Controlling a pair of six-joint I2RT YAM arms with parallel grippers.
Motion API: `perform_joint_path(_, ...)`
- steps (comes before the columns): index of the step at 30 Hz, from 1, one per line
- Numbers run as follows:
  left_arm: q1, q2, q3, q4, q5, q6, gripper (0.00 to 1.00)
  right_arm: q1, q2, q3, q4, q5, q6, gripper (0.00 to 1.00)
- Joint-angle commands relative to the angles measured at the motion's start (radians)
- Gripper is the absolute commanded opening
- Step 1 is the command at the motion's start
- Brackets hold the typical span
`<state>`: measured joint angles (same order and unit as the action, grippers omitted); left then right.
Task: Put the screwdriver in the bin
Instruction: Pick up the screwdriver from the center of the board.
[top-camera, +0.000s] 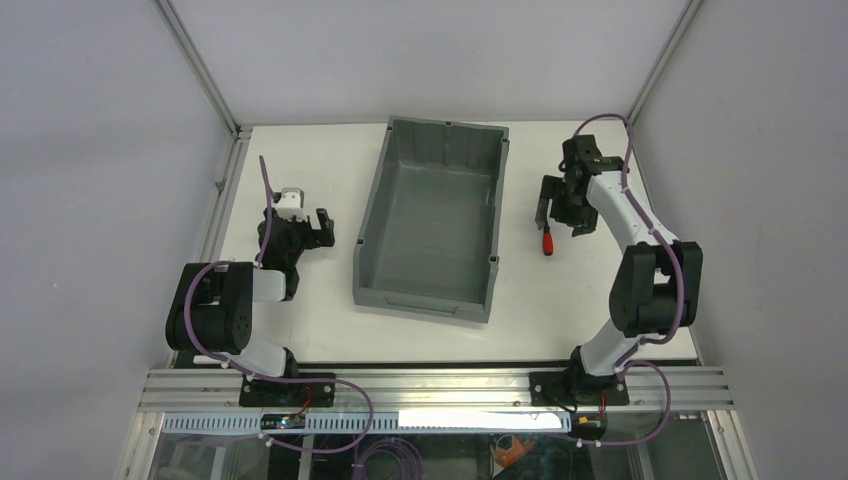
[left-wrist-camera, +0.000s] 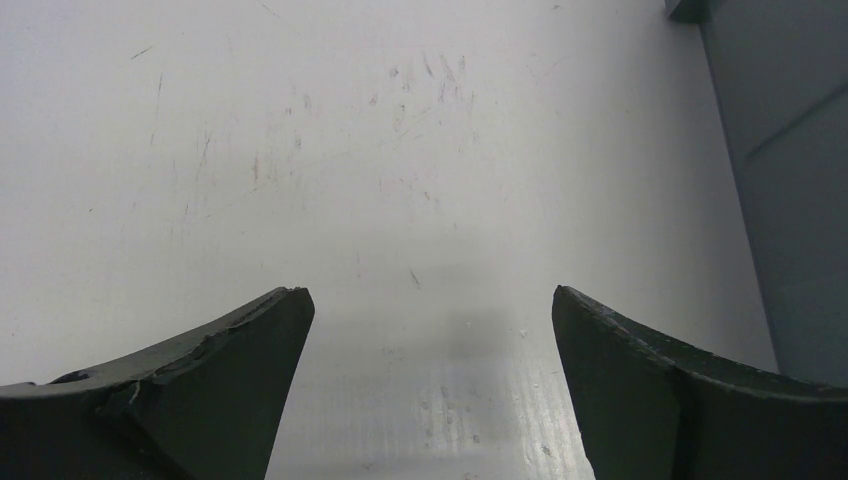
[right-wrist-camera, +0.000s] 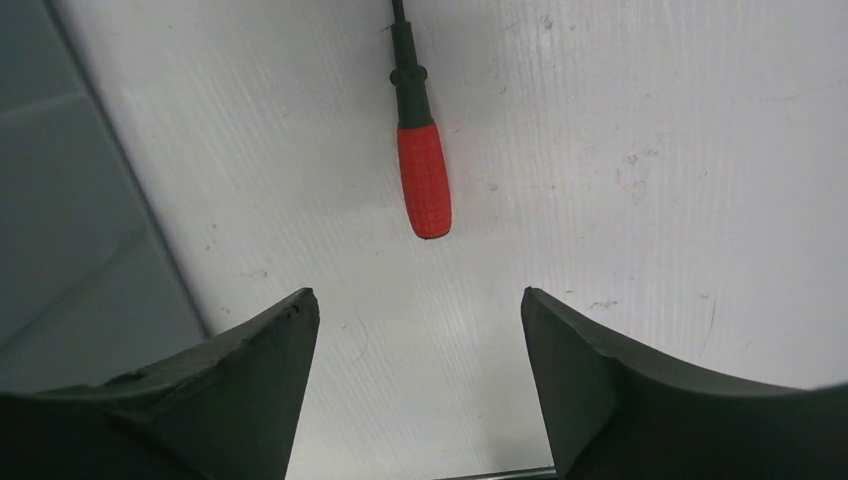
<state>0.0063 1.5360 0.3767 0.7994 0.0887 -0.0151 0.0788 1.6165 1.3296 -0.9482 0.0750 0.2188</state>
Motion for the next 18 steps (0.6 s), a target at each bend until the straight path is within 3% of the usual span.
perform_joint_path(1,-0.004,-0.03,-0.009,0.034,0.021,-0.009,0.99,0.007,0.044,-0.003,0.057,0.039,0.016,0.76)
perform_joint_path(11,-0.003,-0.03,-0.009,0.034,0.022,-0.009,0.99,0.02,0.17,-0.015,0.105,0.063,0.02,0.69)
perform_joint_path(18,-0.005,-0.03,-0.009,0.034,0.022,-0.01,0.99,0.022,0.239,-0.015,0.13,0.073,0.017,0.58)
